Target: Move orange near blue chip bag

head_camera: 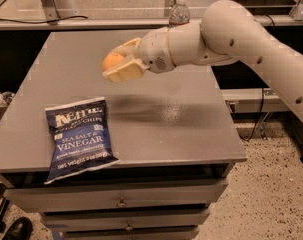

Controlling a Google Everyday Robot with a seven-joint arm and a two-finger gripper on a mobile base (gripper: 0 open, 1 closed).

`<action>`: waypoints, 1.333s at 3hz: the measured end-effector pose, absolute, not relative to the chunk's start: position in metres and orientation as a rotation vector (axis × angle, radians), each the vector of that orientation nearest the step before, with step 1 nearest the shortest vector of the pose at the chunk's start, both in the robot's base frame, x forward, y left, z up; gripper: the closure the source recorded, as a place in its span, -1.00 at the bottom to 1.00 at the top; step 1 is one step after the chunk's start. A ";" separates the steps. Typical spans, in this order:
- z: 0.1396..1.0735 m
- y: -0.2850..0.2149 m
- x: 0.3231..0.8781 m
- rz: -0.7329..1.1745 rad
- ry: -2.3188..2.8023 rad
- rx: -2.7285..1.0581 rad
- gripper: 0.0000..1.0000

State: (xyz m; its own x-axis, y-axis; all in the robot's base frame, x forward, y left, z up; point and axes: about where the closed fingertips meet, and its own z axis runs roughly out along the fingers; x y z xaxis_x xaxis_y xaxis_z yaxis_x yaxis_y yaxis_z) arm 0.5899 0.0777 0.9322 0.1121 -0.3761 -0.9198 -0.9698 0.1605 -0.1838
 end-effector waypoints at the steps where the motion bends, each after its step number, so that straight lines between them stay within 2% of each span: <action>1: 0.917 0.063 0.571 0.806 1.431 -1.465 1.00; 4: 0.869 0.071 0.537 0.915 1.414 -1.653 1.00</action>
Offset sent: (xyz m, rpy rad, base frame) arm -0.0484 -0.0333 -0.0611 -0.0559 0.1171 0.1867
